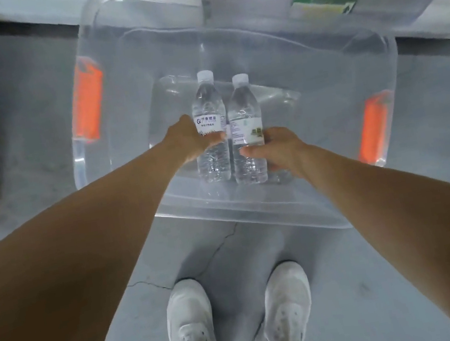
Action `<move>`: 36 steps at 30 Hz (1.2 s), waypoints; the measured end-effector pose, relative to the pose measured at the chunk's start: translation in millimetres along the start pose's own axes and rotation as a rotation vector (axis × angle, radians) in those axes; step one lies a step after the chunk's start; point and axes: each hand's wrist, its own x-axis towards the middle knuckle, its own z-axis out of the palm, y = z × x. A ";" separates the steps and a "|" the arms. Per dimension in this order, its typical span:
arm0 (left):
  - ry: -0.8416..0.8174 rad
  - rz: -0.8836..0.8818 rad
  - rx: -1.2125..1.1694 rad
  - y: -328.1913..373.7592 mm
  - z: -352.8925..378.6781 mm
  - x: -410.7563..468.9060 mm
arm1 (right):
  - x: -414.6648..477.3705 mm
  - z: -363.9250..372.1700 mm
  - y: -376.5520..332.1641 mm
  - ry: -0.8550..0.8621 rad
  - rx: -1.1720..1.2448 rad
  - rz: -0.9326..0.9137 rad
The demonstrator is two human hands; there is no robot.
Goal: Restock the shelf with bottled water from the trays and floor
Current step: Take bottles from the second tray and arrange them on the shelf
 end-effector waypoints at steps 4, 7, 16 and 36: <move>0.002 -0.066 -0.191 4.1 5.9 9.8 | 14.4 7.0 3.9 -0.023 0.124 0.056; 0.009 -0.152 -0.296 6.7 8.6 9.6 | 11.0 8.2 -1.4 -0.033 0.186 0.098; -0.042 -0.198 -0.431 33.0 -42.0 -72.5 | -60.8 -19.8 -25.4 0.004 0.216 0.106; 0.011 0.064 -0.755 184.0 -199.4 -468.8 | -472.3 -98.9 -152.5 -0.005 0.794 -0.123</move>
